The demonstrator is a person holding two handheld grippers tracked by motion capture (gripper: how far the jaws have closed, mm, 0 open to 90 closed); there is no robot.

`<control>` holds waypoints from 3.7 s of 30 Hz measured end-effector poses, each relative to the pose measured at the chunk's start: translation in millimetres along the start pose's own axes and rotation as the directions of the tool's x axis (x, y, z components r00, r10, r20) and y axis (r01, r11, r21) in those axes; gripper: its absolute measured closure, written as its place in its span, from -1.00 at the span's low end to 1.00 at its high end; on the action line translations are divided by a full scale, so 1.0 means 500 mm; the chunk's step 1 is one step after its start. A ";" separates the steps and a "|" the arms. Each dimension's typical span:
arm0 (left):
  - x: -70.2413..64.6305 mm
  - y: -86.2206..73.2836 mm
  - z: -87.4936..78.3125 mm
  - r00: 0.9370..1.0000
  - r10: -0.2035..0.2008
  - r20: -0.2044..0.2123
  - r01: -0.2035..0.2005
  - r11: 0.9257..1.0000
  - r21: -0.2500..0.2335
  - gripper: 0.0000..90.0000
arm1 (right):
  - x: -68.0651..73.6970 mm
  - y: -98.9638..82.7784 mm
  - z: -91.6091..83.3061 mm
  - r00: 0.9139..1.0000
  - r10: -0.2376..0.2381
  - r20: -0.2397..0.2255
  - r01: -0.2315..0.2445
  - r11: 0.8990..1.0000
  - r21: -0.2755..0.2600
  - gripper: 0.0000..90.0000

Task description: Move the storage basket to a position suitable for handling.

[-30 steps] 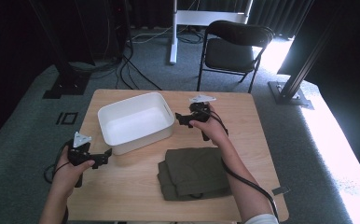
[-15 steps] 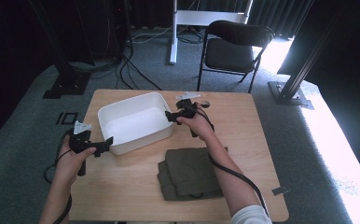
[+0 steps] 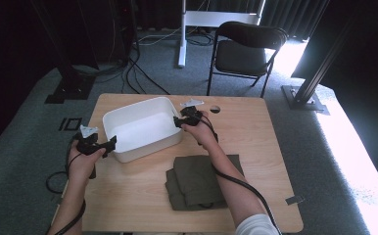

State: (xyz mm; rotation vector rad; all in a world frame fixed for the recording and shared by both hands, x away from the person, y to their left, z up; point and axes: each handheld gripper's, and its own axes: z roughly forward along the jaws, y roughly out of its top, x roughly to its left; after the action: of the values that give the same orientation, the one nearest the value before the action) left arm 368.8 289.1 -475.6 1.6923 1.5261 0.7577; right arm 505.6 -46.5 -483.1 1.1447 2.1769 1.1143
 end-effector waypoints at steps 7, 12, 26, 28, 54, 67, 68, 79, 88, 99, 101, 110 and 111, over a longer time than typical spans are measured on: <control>-0.001 -0.010 0.016 0.999 -0.020 -0.026 0.020 1.000 0.011 0.12 | 0.006 -0.007 0.002 1.000 -0.013 0.021 0.013 1.000 0.027 0.28; -0.011 -0.012 0.022 0.996 -0.083 0.016 0.083 0.996 0.030 0.45 | 0.012 -0.011 0.002 1.000 0.021 0.019 -0.022 0.999 0.050 0.47; -0.045 -0.003 0.038 0.989 -0.077 -0.125 0.082 0.996 0.033 0.64 | 0.039 -0.014 -0.012 0.997 0.000 0.071 -0.005 0.998 0.066 0.83; -0.047 -0.002 0.039 0.989 -0.072 -0.127 0.077 0.996 0.034 0.65 | 0.038 -0.015 -0.016 0.998 -0.008 0.065 0.003 0.997 0.074 0.82; -0.119 0.024 0.082 0.997 -0.056 -0.058 0.058 0.997 0.041 0.70 | -0.026 -0.055 -0.073 0.988 0.083 0.127 -0.094 0.992 0.081 0.83; -0.174 0.041 0.109 1.000 -0.017 -0.015 0.018 0.998 0.053 0.70 | -0.077 -0.081 -0.109 0.980 0.118 0.163 -0.132 0.988 0.078 0.82; -0.174 0.041 0.109 1.000 -0.017 -0.015 0.018 0.998 0.053 0.70 | -0.077 -0.081 -0.109 0.980 0.118 0.163 -0.132 0.988 0.078 0.82; -0.223 0.056 0.132 0.999 0.029 0.015 -0.030 0.997 0.066 0.70 | -0.118 -0.102 -0.138 0.970 0.148 0.192 -0.165 0.983 0.077 0.82; -0.264 0.065 0.151 0.998 0.044 0.051 -0.047 0.997 0.061 0.69 | -0.154 -0.124 -0.166 0.958 0.185 0.218 -0.203 0.977 0.062 0.83; -0.324 0.082 0.181 0.992 0.080 0.093 -0.086 0.994 0.062 0.69 | -0.204 -0.150 -0.201 0.942 0.219 0.256 -0.240 0.969 0.054 0.83; -0.335 0.085 0.187 0.991 0.085 0.105 -0.091 0.994 0.060 0.69 | -0.212 -0.154 -0.207 0.937 0.225 0.266 -0.247 0.968 0.052 0.83; -0.377 0.098 0.208 0.984 0.123 0.129 -0.131 0.989 0.061 0.69 | -0.249 -0.174 -0.232 0.921 0.253 0.297 -0.278 0.960 0.042 0.83; -0.380 0.100 0.210 0.983 0.125 0.132 -0.134 0.989 0.063 0.69 | -0.251 -0.176 -0.234 0.919 0.258 0.297 -0.282 0.959 0.040 0.83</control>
State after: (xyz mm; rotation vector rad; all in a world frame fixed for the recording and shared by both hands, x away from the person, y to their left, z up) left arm 459.1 85.8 -485.8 1.8706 1.3805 0.6544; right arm 455.1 -232.4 -485.3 1.5769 1.8928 0.8993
